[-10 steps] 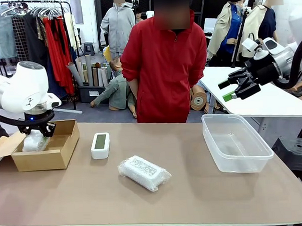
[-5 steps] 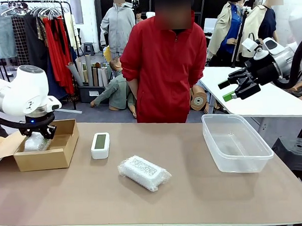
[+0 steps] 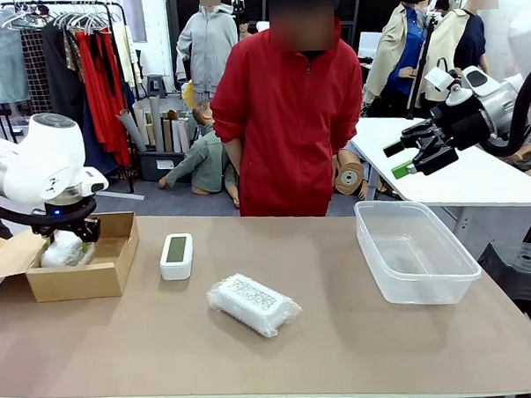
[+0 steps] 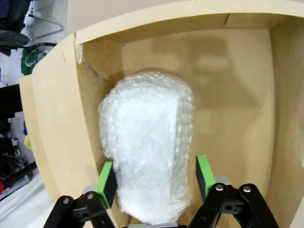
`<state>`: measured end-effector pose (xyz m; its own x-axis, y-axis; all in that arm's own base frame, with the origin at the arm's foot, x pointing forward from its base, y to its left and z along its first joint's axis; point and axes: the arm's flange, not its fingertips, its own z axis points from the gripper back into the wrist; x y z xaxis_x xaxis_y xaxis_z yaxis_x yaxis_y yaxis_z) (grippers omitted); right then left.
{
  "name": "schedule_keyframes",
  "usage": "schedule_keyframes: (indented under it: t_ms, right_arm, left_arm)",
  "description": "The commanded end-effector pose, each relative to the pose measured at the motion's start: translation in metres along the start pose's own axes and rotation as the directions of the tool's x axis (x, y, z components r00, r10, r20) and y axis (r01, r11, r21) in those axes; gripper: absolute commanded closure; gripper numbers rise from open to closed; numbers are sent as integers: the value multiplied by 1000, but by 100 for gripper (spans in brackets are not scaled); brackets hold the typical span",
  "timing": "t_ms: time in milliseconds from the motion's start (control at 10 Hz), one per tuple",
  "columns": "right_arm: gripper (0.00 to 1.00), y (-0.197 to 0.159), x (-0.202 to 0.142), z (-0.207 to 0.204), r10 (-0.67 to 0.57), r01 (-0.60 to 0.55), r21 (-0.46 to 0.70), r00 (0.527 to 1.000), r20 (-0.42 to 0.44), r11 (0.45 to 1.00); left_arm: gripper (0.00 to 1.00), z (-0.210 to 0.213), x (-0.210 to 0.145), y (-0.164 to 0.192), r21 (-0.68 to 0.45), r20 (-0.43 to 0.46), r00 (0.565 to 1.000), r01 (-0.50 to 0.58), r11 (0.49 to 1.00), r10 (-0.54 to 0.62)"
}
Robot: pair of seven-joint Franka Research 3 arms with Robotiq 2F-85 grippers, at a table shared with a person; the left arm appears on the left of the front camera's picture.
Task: Separate and place wrapped and unwrapped clocks.
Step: If the picked Digital clock is wrapped, place it in the Package Box ; if not, place it in the Organizing box.
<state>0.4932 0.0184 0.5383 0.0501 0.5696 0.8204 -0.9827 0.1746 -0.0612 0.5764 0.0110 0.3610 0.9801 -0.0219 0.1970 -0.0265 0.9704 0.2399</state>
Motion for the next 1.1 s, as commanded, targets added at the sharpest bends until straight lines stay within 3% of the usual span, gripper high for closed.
schedule_keyframes:
  t_ms: [0,600,1000]
  right_arm:
    - [0,1,1,0,3,-3,1,1000,0,1000]
    - [0,1,1,0,3,-3,1,1000,0,1000]
    - [0,1,1,0,3,-3,1,1000,0,1000]
  left_arm:
    - [0,8,-4,5,-7,20,1000,1,1000,-1]
    - [0,55,-5,6,7,96,995,-11,1000,10]
    - [0,49,5,7,0,83,996,-12,1000,12]
